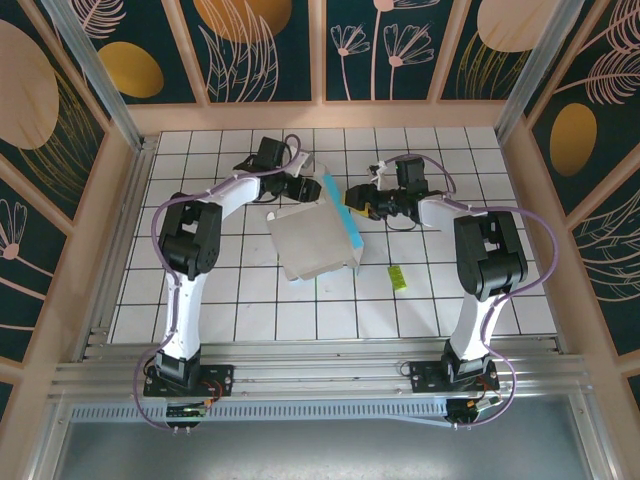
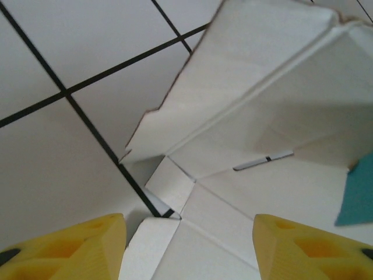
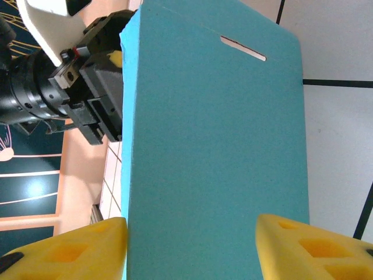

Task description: Fold the paper box

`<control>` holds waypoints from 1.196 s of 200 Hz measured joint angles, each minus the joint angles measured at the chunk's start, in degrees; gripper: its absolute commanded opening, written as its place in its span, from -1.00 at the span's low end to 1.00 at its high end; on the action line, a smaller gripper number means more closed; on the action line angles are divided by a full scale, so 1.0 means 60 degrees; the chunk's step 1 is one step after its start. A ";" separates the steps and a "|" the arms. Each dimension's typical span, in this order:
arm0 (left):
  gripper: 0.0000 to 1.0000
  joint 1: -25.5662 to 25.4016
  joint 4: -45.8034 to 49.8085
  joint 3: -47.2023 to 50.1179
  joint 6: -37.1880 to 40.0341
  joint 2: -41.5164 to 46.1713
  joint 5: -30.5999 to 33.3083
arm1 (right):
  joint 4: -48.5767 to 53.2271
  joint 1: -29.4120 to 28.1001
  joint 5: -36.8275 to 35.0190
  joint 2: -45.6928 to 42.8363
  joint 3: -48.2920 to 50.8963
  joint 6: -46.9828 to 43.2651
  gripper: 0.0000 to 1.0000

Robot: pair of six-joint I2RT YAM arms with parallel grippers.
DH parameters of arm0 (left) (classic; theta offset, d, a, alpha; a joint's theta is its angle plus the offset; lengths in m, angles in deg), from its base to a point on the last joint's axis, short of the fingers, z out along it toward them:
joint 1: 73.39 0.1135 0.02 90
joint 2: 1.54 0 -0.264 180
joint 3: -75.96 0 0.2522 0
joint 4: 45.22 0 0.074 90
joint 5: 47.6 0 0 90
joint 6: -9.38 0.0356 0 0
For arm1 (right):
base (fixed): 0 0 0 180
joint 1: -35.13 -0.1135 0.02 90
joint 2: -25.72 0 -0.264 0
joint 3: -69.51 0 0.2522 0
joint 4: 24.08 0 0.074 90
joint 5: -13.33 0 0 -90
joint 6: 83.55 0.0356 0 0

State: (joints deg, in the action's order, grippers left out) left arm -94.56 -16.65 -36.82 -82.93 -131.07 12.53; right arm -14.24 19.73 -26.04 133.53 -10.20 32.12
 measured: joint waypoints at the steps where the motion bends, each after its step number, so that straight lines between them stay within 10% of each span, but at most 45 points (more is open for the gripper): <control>1: 0.15 0.0000 0.0004 -0.0025 -0.0004 -0.0022 -0.0004 | 0.0000 0.0000 0.0000 0.0000 0.0000 -0.0004 0.19; 169: -0.25 0.0033 0.0554 -0.1147 -0.0164 -0.1388 -0.0947 | 0.0131 0.0036 0.0007 0.0000 -0.0051 -0.0044 0.19; 239: -0.04 -0.0018 0.0073 -0.1147 -0.0670 -0.1395 -0.1311 | 0.0131 0.0033 0.0000 0.0000 -0.0051 -0.0044 0.19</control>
State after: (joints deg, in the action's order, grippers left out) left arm -94.67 -16.22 -43.70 -86.95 -139.44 4.67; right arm -13.45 19.93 -26.04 133.53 -10.51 31.86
